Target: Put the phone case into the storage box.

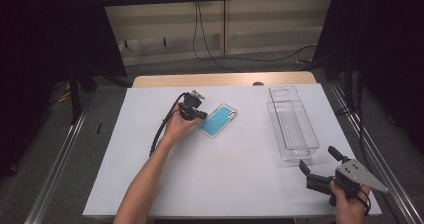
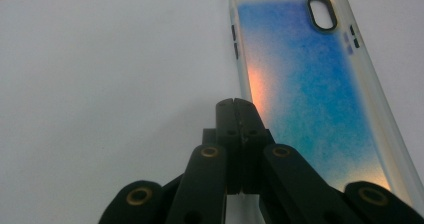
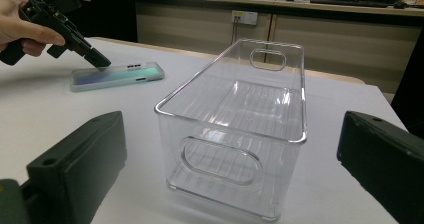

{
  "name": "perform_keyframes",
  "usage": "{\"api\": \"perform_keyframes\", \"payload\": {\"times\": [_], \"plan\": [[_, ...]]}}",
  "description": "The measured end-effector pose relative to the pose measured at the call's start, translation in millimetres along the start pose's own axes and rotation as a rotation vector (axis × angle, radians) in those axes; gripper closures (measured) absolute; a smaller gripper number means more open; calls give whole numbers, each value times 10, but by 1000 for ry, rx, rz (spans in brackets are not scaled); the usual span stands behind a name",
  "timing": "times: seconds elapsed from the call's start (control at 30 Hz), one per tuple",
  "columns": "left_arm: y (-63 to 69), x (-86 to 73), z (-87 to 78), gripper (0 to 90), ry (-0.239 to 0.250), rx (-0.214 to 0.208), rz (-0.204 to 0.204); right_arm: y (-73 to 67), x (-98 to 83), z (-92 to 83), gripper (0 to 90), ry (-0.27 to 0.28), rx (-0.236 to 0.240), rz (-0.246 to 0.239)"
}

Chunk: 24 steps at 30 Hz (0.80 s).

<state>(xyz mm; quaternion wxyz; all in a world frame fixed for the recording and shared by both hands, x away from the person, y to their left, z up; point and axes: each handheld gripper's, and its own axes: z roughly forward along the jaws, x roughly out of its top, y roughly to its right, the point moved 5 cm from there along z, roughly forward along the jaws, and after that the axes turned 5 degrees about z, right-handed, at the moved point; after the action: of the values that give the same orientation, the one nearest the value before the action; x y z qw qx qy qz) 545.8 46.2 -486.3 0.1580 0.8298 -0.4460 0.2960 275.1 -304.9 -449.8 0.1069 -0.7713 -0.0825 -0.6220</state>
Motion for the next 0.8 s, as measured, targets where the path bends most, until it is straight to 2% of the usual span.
{"api": "perform_keyframes", "payload": {"times": [0.13,0.37,0.53,0.57,0.63,0.73,0.8], "plan": [[-10,-17,-6,900,12,-17,-15,-5,1,1,0,1,2,1],[15,-29,-28,900,-5,-20,4,-2,2,1,0,1,1,-1],[13,-38,-32,897,8,-24,-9,-2,2,2,0,1,1,-1],[10,-40,-41,888,12,-28,-16,-1,3,0,0,1,1,0],[-6,-24,-59,887,57,-28,-47,0,4,-1,0,2,1,-1],[-33,-13,-110,875,80,-20,-46,1,4,-2,0,3,1,1],[-29,-10,-146,855,86,-7,-31,1,4,-3,0,3,2,0]]}}
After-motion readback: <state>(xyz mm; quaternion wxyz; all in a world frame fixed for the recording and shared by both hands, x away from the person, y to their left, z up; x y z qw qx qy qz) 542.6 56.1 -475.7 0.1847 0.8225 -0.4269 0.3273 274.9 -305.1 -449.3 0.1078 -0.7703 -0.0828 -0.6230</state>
